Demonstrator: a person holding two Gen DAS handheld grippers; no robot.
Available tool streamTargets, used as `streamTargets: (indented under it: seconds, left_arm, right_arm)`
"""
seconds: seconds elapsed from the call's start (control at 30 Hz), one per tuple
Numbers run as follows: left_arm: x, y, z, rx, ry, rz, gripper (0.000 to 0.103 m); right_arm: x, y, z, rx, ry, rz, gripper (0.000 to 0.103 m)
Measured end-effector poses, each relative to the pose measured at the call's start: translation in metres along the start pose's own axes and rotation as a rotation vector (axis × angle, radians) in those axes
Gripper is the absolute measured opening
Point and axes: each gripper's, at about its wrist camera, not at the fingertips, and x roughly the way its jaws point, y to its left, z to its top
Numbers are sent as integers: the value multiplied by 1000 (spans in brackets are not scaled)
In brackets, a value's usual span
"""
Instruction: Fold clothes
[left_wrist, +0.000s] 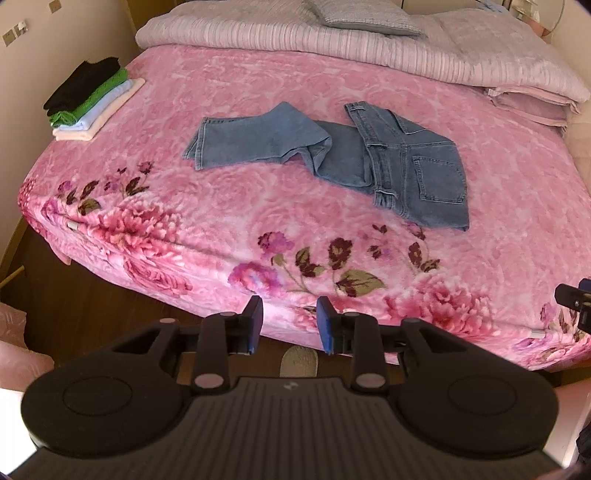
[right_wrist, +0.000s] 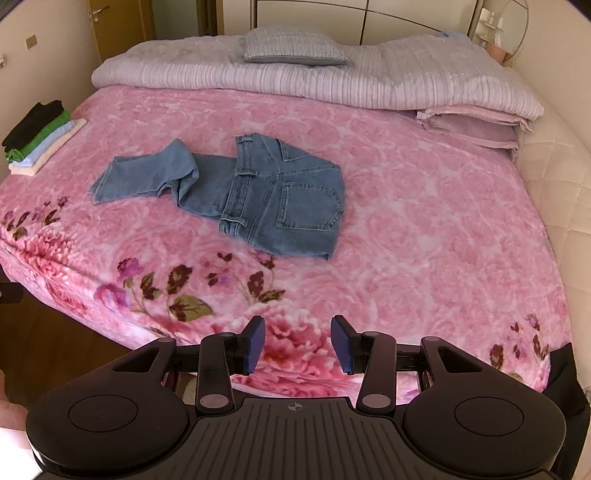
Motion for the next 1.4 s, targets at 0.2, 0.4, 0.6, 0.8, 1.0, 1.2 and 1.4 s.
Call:
streamTargets:
  seconds: [0.2, 0.4, 0.6, 0.8, 1.0, 1.2, 1.4]
  left_arm:
    - [14, 23, 6, -35, 15, -2, 28]
    - [44, 61, 32, -112, 12, -68, 31]
    - [103, 113, 81, -259, 44, -167, 32]
    - [184, 161, 124, -385, 123, -206, 33]
    - [279, 196, 147, -511, 211, -202, 33]
    - [342, 203, 148, -593, 252, -216, 32]
    - [366, 206, 148, -709, 211, -282, 32]
  right_arm:
    - [8, 9, 10, 12, -13, 0, 43]
    - [-8, -12, 24, 262, -358, 49, 43]
    - [33, -9, 52, 231, -324, -48, 43]
    - [114, 18, 59, 204, -93, -161, 43]
    - [193, 42, 45, 249, 75, -190, 43]
    - [263, 70, 41, 71, 115, -248, 43]
    - [313, 89, 39, -175, 62, -306, 44]
